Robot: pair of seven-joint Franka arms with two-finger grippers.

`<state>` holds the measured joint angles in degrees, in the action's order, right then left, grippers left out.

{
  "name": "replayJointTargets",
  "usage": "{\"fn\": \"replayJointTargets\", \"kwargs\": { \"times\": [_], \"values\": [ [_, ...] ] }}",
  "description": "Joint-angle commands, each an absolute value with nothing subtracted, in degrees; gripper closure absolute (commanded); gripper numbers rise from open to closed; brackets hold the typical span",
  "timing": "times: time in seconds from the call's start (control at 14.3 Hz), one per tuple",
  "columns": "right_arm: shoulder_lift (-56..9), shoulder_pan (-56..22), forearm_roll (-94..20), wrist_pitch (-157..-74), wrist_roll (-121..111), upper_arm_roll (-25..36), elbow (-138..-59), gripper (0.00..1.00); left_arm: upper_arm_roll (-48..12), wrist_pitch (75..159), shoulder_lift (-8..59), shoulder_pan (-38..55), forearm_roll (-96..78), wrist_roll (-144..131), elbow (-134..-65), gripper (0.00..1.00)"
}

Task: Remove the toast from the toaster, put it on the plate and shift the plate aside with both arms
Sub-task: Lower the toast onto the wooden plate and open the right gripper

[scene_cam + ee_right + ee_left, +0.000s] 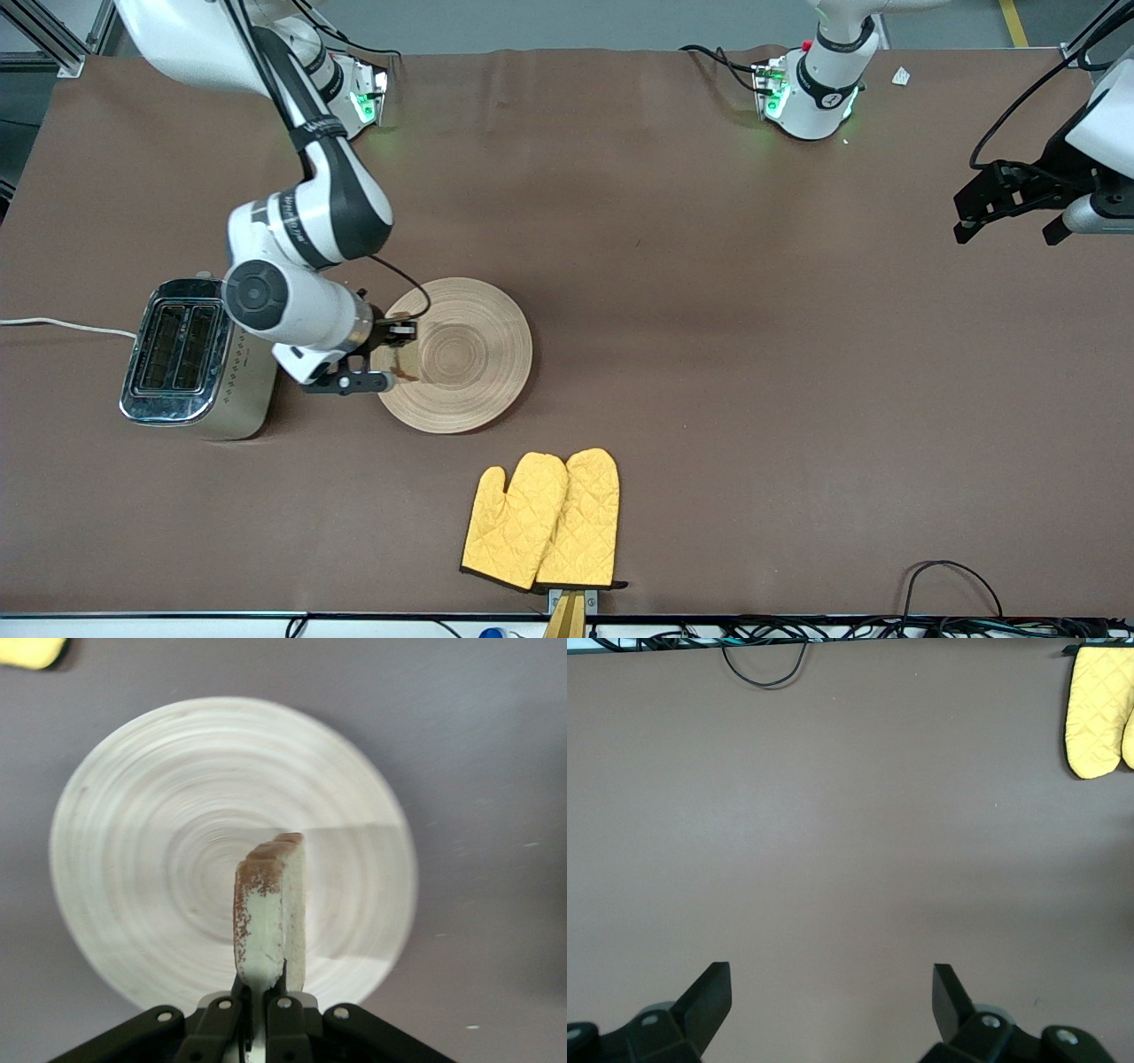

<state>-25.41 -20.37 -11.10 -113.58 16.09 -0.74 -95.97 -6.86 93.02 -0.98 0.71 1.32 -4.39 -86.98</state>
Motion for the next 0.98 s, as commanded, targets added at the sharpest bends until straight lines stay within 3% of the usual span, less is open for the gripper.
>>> {"fn": "replayJointTargets", "kwargs": {
  "times": [0.0, 0.42, 0.63, 0.91],
  "values": [
    [-24.0, -22.6, -14.9, -113.9, 16.7, -0.4, -96.6, 0.96, -6.9, 92.3, -0.4, 0.7, 1.9, -4.6, -85.7, 0.00],
    [-27.0, -23.3, -15.8, -118.9, 17.3, -0.4, -97.3, 0.95, -6.9, 92.3, -0.4, 0.6, 1.9, -4.6, -85.7, 0.00],
    [-28.1, -22.9, -28.0, -122.6, 16.2, -0.4, -99.2, 0.96, -6.9, 92.3, -0.4, 0.6, 1.9, -4.6, -85.7, 0.00],
    [-28.2, -22.0, -28.7, -123.7, 10.7, -0.3, -101.5, 0.96, -6.9, 92.3, -0.4, 0.7, 2.0, -4.3, -85.7, 0.00]
  ]
}}
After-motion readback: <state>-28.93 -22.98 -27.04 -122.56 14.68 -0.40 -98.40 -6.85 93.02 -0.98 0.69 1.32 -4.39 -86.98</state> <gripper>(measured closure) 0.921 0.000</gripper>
